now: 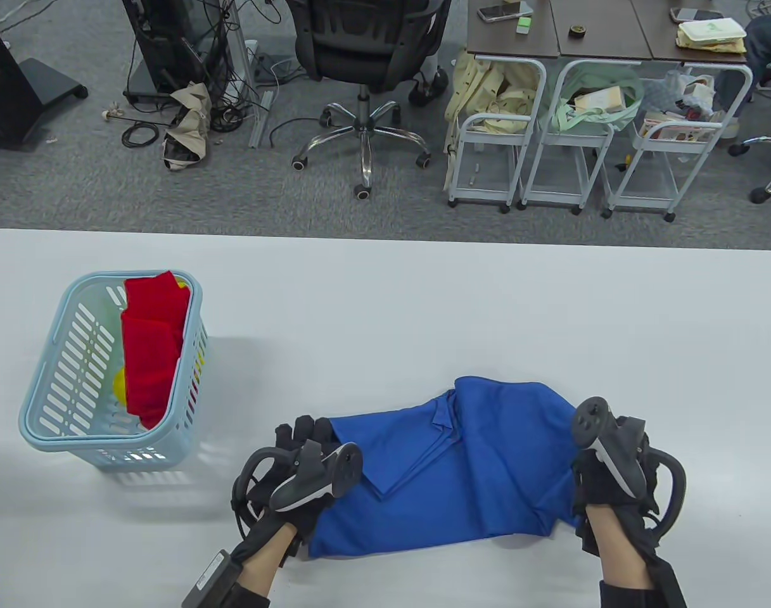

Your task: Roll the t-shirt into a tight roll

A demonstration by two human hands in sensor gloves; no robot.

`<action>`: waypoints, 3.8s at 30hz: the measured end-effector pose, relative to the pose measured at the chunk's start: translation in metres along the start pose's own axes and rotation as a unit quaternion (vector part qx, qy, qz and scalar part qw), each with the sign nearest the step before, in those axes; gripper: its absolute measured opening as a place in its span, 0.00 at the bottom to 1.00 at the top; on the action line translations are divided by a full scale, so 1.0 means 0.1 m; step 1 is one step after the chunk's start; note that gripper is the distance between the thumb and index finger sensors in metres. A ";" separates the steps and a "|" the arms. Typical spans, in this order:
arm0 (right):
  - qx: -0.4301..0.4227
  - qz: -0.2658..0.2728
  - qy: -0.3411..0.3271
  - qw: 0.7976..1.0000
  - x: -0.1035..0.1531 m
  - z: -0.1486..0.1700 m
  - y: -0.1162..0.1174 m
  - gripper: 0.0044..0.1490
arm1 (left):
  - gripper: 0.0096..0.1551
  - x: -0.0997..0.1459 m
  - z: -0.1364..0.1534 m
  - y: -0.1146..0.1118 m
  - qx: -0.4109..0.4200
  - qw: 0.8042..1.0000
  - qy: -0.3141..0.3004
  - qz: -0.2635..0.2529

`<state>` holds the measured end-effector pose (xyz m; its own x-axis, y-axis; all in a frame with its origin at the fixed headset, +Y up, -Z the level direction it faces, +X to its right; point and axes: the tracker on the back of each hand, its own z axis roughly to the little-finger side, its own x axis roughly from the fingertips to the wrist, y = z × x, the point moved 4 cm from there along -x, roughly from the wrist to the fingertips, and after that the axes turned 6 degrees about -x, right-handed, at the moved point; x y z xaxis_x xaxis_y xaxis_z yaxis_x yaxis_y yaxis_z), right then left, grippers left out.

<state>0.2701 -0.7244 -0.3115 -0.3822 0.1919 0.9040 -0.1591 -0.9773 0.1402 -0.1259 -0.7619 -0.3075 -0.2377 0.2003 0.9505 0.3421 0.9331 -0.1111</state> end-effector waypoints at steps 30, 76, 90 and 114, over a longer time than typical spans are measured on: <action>0.033 -0.277 -0.258 0.925 0.41 -0.94 0.82 0.51 | 0.47 -0.11 0.21 -0.34 0.100 0.985 -0.031 0.139; 0.051 -0.215 -0.237 0.946 0.22 -0.75 0.63 0.50 | 0.57 -0.26 -0.03 -0.23 0.063 0.978 0.078 0.184; 0.040 -0.225 -0.266 0.937 0.27 -0.87 0.69 0.48 | 0.58 -0.67 -0.09 -0.23 0.126 0.960 0.094 0.232; 0.048 -0.206 -0.379 0.901 0.77 -1.42 0.58 0.35 | 0.55 -0.19 -0.42 -0.46 0.073 0.964 -0.097 0.235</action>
<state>0.1026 -0.7532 -0.2913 0.4287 0.4585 0.7784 -0.0518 -0.8477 0.5279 -0.0987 -0.8217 -0.3079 -0.2578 0.6499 0.7149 0.3248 0.7552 -0.5694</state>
